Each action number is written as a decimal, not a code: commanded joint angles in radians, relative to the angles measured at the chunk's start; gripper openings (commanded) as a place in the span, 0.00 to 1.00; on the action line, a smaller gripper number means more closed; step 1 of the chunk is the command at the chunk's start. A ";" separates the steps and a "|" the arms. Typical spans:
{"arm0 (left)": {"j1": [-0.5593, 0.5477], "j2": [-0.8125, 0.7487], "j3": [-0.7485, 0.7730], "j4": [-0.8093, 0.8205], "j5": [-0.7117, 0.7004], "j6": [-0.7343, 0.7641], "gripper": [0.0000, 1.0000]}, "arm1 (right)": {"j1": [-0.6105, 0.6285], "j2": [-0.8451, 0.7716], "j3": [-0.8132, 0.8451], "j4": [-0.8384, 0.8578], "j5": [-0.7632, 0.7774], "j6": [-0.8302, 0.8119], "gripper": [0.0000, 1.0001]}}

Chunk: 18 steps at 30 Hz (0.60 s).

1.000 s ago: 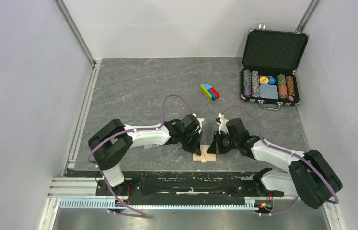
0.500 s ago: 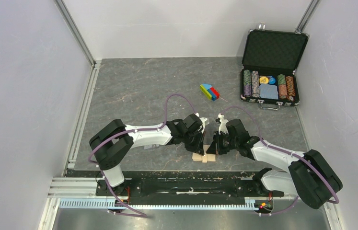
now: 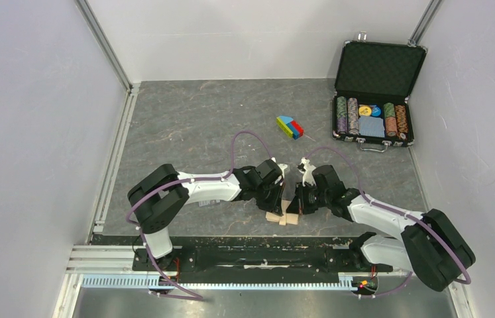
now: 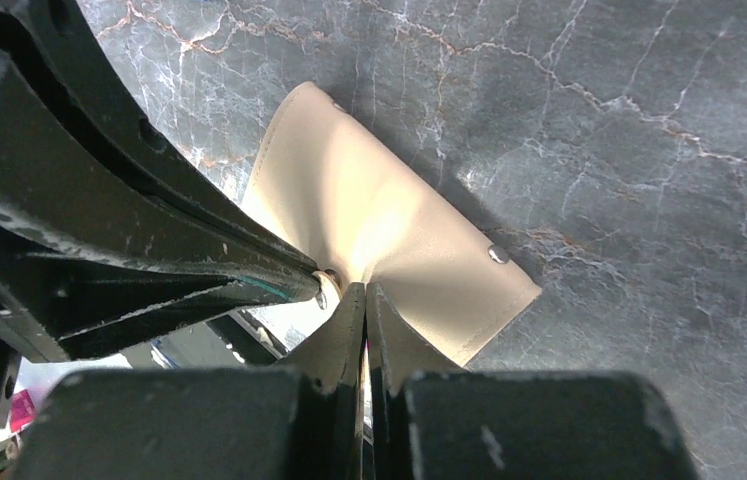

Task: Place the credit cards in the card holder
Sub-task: Close the card holder at the center of the board.

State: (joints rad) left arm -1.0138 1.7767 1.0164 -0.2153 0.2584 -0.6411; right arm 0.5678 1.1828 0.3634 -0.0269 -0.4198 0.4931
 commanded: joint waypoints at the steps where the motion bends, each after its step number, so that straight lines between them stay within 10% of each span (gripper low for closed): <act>1: 0.001 0.003 0.022 -0.028 -0.115 -0.035 0.02 | 0.009 -0.022 0.008 -0.113 0.025 -0.047 0.00; 18: 0.003 0.049 0.043 -0.071 -0.113 -0.056 0.02 | 0.039 -0.036 0.010 -0.005 -0.036 -0.019 0.00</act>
State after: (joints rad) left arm -1.0164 1.7855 1.0420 -0.2493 0.2096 -0.6792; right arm 0.5934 1.1275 0.3630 -0.0841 -0.4416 0.4686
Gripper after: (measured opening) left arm 0.028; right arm 0.004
